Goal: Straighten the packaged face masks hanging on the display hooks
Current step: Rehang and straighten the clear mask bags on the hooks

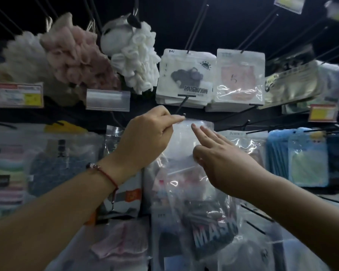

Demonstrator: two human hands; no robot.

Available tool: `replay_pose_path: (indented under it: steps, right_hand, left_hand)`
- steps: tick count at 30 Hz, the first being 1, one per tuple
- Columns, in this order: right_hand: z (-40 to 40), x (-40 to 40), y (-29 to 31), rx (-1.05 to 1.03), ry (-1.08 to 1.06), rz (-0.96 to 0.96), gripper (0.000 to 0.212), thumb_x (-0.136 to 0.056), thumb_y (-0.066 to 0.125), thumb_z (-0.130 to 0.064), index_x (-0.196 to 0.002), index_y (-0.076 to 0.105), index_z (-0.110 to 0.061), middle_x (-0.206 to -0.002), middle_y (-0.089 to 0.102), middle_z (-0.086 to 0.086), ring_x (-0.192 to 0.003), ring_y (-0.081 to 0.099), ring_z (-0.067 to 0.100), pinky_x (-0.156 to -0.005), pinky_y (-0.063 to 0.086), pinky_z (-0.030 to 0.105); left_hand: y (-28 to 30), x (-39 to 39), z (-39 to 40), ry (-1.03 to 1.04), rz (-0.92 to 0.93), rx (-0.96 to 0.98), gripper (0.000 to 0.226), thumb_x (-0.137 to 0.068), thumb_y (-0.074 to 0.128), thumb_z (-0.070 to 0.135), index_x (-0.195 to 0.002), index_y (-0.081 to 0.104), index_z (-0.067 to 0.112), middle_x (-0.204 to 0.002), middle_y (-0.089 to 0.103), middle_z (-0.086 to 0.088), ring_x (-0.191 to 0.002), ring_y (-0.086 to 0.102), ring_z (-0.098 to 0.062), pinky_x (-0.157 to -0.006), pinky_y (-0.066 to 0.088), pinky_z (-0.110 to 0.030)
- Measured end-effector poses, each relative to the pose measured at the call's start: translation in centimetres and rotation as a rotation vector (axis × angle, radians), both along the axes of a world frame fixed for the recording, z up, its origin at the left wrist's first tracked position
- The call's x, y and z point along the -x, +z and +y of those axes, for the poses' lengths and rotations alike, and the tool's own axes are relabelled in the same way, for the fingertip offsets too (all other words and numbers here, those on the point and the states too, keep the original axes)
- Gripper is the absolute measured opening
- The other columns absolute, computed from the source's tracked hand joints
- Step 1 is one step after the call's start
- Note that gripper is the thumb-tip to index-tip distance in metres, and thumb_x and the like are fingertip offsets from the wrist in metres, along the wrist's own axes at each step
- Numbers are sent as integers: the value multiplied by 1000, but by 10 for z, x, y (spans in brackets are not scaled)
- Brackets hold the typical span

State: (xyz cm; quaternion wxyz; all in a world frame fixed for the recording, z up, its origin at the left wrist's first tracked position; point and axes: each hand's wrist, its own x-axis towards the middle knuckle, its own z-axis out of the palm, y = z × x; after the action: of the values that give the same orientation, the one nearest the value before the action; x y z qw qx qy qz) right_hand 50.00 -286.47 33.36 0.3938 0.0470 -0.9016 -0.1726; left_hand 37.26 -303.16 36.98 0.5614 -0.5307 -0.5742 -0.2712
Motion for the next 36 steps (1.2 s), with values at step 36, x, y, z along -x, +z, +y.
replay_pose_path:
  steps: [36]
  right_hand:
    - [15,29,6,89,-25,29,13,-102,44,-19,-106,56,-22,-163,14,6,-151,9,22,-112,-1,22]
  left_hand:
    - [-17,6,2,252,137,136,39,-95,47,41,-115,72,19,-103,66,-1,-97,57,-21,-84,46,-41]
